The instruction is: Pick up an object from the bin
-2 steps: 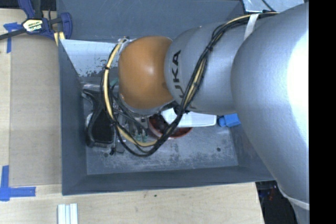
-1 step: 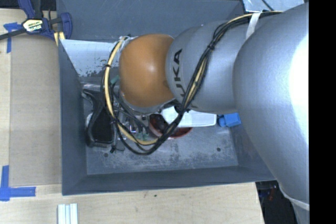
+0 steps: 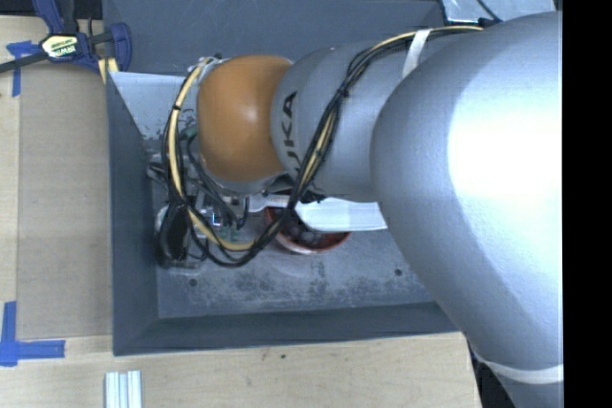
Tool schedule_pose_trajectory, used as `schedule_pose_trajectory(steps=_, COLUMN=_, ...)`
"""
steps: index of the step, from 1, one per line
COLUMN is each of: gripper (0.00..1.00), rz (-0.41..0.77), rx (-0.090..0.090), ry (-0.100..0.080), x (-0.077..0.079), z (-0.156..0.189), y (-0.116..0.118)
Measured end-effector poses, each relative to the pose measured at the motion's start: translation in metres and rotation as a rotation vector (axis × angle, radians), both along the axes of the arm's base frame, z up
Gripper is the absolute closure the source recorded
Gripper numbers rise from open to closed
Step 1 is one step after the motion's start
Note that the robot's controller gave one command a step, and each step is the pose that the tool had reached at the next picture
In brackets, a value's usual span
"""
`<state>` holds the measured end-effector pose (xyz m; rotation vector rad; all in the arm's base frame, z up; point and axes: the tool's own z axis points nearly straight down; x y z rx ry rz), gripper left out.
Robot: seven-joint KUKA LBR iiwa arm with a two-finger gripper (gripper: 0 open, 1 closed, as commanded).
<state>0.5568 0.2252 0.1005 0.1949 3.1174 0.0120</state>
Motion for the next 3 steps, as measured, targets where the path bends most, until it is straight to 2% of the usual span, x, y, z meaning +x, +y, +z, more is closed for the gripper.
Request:
schedule_pose_trajectory(steps=1, gripper=0.0, rz=-0.075, rx=0.002, ry=-0.012, x=0.003, z=-0.018, y=0.004)
schedule_pose_trajectory(steps=2, gripper=0.0, rz=-0.075, rx=0.004, ry=-0.005, x=0.004, z=0.002, y=-0.004)
schedule_pose_trajectory(steps=3, gripper=0.0, rz=0.089, rx=0.001, ry=-0.033, x=0.017, z=-0.018, y=-0.011)
